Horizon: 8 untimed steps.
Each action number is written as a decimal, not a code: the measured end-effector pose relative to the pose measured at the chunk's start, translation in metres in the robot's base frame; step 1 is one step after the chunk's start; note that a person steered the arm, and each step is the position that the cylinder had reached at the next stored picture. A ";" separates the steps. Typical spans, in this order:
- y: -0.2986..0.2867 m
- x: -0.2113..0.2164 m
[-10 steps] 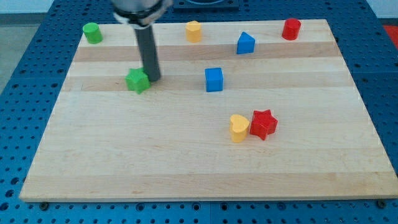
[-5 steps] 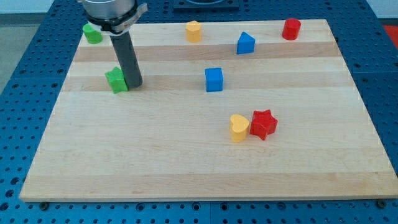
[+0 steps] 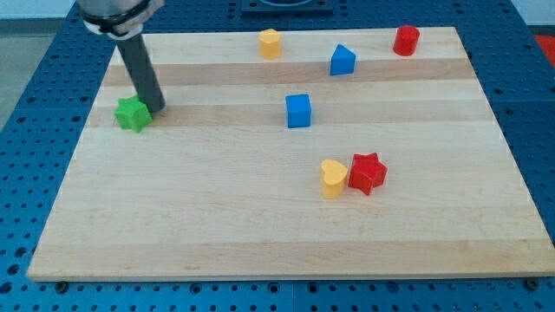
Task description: Push the green star to the left center
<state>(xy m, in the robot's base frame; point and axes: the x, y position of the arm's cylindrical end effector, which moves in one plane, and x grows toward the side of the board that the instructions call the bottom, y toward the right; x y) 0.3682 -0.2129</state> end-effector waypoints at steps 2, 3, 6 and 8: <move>0.006 0.006; 0.006 0.007; -0.025 0.009; 0.070 -0.021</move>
